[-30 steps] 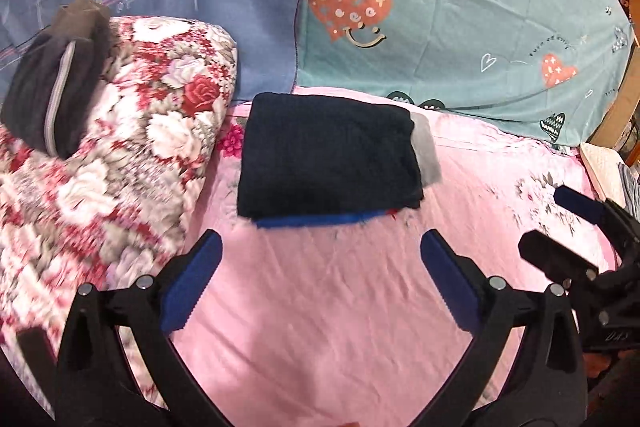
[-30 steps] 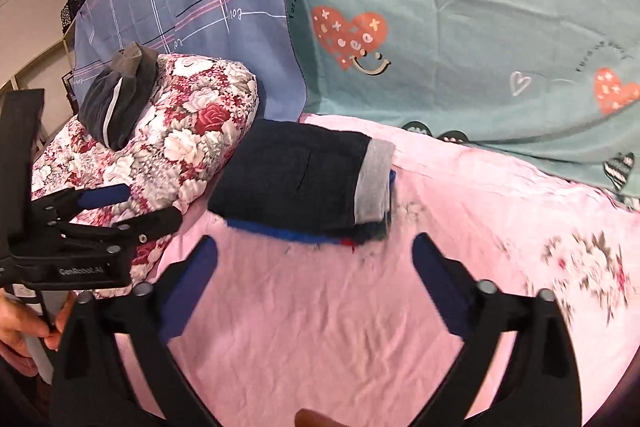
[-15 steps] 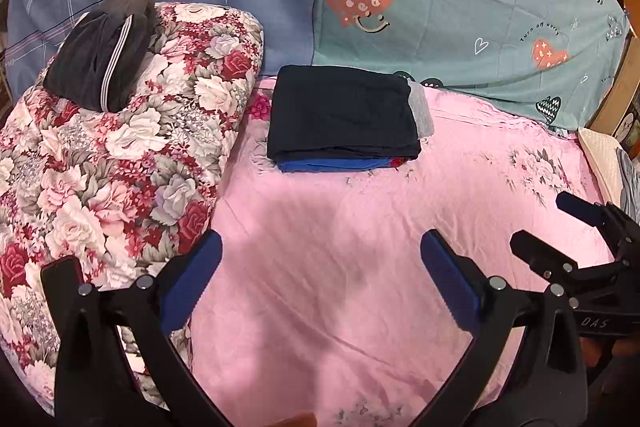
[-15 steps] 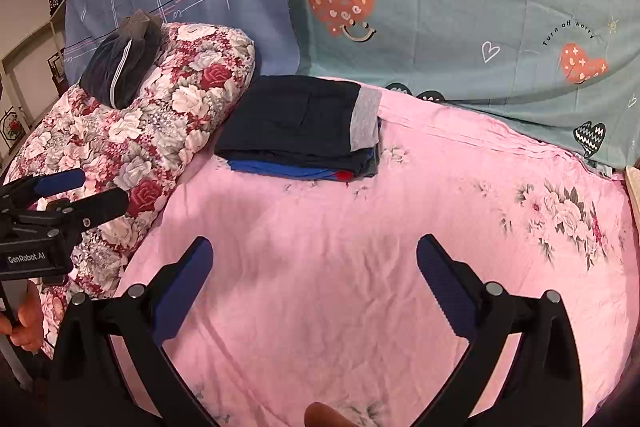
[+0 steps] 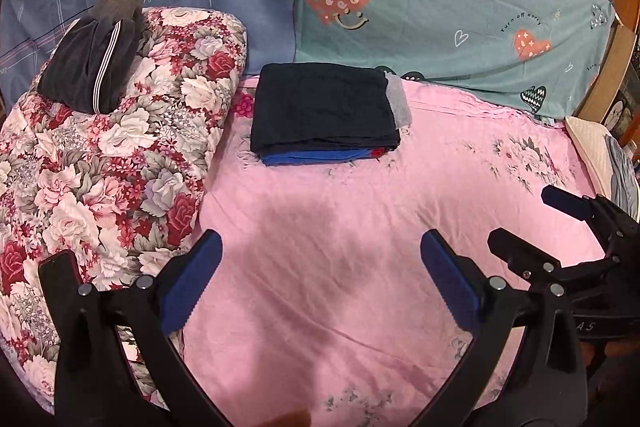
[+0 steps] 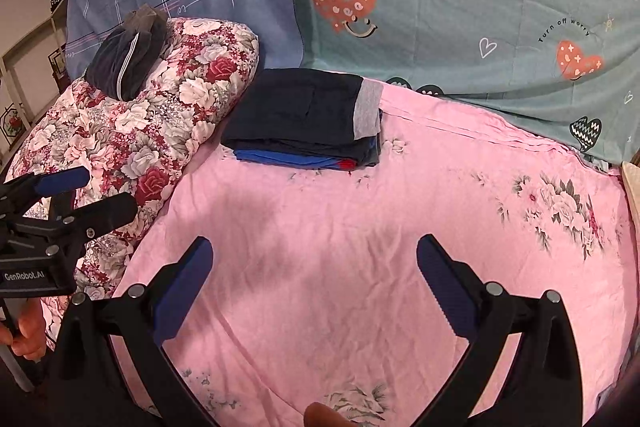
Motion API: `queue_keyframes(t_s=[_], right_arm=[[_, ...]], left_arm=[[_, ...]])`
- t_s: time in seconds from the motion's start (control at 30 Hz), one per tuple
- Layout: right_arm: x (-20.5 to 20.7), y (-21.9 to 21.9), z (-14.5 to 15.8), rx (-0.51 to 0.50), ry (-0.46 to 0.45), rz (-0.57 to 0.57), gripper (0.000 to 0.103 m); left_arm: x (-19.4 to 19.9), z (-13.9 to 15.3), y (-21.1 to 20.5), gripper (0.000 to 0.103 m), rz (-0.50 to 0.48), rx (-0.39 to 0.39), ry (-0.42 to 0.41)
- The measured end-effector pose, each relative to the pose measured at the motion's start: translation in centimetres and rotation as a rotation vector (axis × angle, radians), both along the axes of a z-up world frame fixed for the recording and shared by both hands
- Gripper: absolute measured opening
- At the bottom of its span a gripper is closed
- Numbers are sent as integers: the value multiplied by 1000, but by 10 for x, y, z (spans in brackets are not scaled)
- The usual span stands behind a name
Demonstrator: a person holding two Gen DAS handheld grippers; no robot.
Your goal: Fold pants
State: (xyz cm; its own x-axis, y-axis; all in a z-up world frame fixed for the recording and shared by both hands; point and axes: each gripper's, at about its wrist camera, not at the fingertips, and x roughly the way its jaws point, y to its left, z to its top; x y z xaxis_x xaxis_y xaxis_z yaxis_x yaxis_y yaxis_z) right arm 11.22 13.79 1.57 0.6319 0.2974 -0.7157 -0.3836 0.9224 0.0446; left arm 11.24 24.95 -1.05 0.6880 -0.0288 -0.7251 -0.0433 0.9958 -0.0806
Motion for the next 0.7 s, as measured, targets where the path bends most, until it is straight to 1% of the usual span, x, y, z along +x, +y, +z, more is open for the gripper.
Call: queue_keyframes(t_s=[0.1, 0.2, 0.4, 0.7], right_arm=[[0, -2, 0, -1, 0, -5, 102], [0, -3, 0, 1, 2, -8, 102], [0, -3, -1, 2, 3, -8, 102], [4, -4, -1, 8, 3, -14, 102]], left_arm=[[0, -1, -2, 101, -3, -2, 4], [1, -2, -1, 101, -13, -22, 9], [0, -2, -5, 101, -14, -1, 0], [5, -3, -1, 101, 0, 4, 5]])
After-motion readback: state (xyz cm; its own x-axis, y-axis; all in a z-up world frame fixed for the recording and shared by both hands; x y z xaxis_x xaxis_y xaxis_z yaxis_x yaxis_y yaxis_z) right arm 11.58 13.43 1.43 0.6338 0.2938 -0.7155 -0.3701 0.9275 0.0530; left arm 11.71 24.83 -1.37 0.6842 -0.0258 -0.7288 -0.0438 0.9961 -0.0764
